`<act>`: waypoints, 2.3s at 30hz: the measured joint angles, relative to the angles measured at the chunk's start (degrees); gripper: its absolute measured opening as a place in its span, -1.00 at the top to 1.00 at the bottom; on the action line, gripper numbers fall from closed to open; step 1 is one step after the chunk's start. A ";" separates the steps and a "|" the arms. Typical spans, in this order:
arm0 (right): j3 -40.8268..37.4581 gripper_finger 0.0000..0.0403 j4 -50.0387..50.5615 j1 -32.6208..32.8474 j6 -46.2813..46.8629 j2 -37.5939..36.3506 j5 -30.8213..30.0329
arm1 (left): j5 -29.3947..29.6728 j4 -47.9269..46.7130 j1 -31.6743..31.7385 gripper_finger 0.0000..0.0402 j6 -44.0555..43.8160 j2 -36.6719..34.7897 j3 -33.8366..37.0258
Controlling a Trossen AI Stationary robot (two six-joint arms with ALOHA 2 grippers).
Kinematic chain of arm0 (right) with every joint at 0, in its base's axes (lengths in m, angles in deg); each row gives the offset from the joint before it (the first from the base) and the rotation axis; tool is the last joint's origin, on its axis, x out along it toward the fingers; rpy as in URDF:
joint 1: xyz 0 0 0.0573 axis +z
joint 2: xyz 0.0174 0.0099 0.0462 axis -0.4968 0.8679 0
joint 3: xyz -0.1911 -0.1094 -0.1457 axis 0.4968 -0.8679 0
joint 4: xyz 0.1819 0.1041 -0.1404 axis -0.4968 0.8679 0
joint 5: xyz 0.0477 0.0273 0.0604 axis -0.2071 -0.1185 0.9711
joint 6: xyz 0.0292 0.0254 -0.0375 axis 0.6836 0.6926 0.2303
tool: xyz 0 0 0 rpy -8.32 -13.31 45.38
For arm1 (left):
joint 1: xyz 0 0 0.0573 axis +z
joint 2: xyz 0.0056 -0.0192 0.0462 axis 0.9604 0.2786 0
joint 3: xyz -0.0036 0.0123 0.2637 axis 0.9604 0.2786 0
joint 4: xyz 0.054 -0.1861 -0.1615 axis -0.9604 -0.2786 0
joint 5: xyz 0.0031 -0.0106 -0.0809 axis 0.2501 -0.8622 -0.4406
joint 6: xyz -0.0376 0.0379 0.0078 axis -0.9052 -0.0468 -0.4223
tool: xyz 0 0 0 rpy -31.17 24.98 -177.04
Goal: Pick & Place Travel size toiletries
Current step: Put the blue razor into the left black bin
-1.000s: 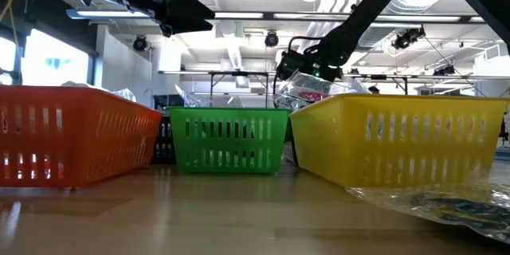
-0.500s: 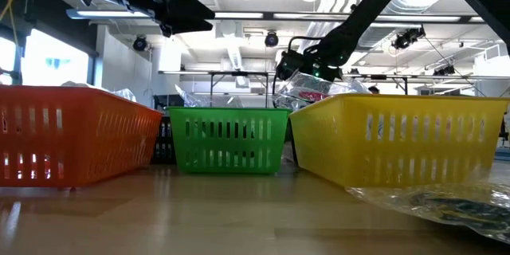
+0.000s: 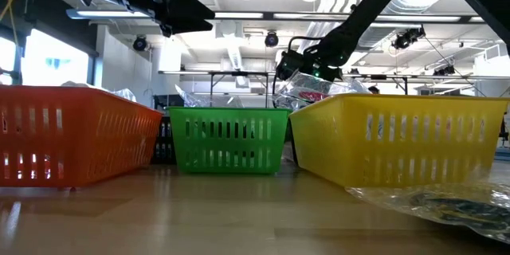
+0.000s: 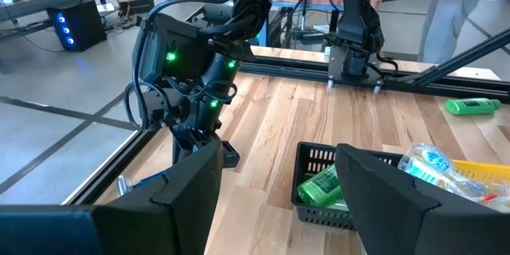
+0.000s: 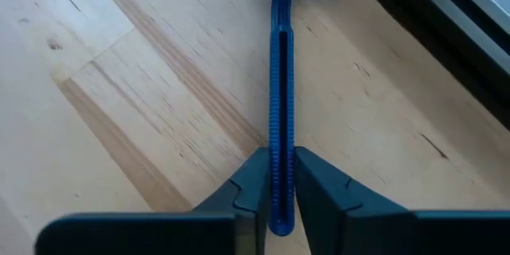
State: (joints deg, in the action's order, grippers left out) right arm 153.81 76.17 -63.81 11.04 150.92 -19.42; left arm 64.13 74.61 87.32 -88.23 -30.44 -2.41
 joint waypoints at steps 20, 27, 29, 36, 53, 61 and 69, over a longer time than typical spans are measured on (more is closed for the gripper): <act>-0.15 0.84 0.95 0.22 0.02 -2.46 -0.21 | 0.00 -0.20 0.00 -0.19 0.02 0.00 0.00; -0.15 0.84 1.96 0.66 -0.07 -5.90 1.73 | 0.00 -0.22 0.01 -0.19 0.01 0.00 0.00; -0.15 0.84 2.23 0.76 -0.19 -7.53 3.10 | 0.02 -0.23 0.00 -0.19 0.01 0.00 0.00; -0.13 0.84 4.50 1.99 -2.34 -14.49 3.71 | 0.02 -0.63 0.00 -0.19 0.00 0.00 0.00; -0.04 0.84 14.47 4.85 -6.58 -32.93 2.63 | 0.07 -1.81 0.00 -0.19 0.00 -0.02 0.02; -0.66 0.85 17.97 6.03 -6.51 -38.82 -2.07 | 0.07 -1.73 0.00 -0.19 0.00 -0.02 0.02; -10.36 0.87 11.70 7.61 -4.26 -44.10 -3.04 | 0.04 -1.75 0.01 -0.19 0.01 -0.02 0.02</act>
State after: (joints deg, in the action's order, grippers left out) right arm 143.45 87.87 -56.20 6.78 106.82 -22.45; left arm 64.18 72.86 87.33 -88.22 -30.46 -2.39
